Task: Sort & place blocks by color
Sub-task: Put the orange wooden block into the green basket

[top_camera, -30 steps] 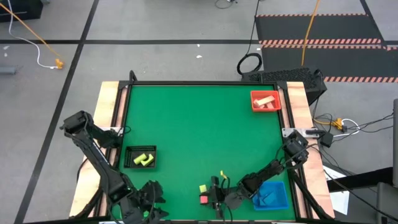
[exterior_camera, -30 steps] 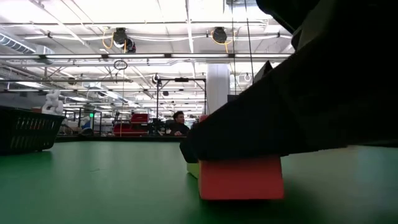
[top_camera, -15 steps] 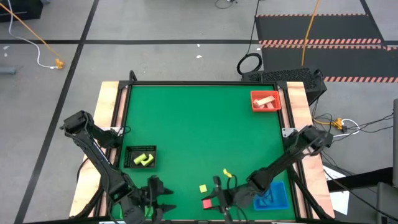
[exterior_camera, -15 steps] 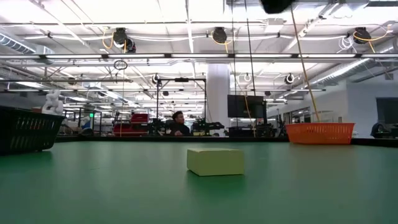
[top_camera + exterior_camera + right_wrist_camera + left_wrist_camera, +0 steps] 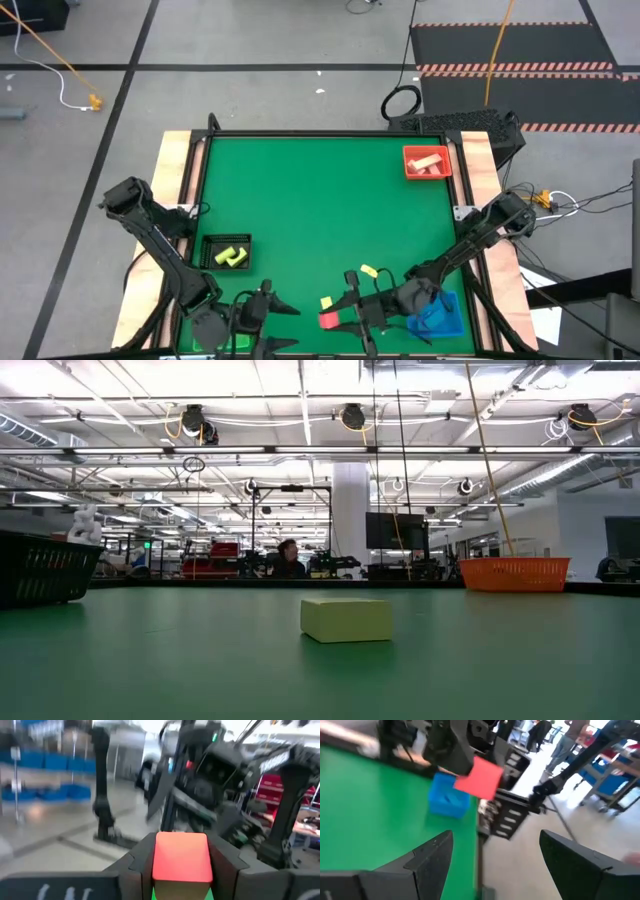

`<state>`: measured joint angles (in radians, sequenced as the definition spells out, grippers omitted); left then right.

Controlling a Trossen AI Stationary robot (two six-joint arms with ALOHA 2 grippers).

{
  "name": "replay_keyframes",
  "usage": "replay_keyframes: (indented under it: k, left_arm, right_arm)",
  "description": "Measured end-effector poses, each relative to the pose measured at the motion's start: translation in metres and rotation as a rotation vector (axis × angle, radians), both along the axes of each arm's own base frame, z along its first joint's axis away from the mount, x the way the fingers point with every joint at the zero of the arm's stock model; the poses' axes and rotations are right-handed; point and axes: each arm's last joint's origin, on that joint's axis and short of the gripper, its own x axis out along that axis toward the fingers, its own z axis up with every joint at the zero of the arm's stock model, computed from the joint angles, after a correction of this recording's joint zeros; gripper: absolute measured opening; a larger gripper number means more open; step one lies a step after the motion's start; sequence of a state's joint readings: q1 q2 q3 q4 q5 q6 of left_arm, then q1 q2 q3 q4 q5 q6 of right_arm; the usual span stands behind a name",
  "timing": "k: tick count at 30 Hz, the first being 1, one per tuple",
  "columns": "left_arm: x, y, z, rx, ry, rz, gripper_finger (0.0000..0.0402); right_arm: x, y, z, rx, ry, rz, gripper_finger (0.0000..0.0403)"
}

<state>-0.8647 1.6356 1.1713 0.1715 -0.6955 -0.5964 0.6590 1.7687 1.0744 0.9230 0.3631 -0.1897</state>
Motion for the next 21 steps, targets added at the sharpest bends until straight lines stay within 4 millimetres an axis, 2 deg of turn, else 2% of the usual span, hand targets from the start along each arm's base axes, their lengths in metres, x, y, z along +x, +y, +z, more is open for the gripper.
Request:
replay_keyframes:
  k: [4,8,12,15,21]
  left_arm:
    - [0.012,0.002,-0.008,0.215,-0.052,0.046,0.0296]
    - [0.024,0.002,-0.021,0.436,-0.071,0.072,0.0296]
    - [0.039,0.005,-0.028,0.546,-0.117,0.109,0.0296]
    - [0.049,0.009,-0.025,0.58,-0.178,0.144,0.0296]
    - [0.06,0.021,-0.02,0.566,-0.213,0.199,0.0296]
  right_arm:
    - [0.001,-0.006,0.013,0.2,-0.079,0.012,0.0116]
    - [0.004,-0.013,0.018,0.381,-0.084,0.024,0.0116]
    - [0.006,-0.017,0.017,0.38,-0.077,-0.042,0.0116]
    - [0.008,-0.019,0.014,0.345,-0.06,-0.076,0.0116]
    - [0.012,-0.022,0.008,0.282,-0.015,-0.103,0.0116]
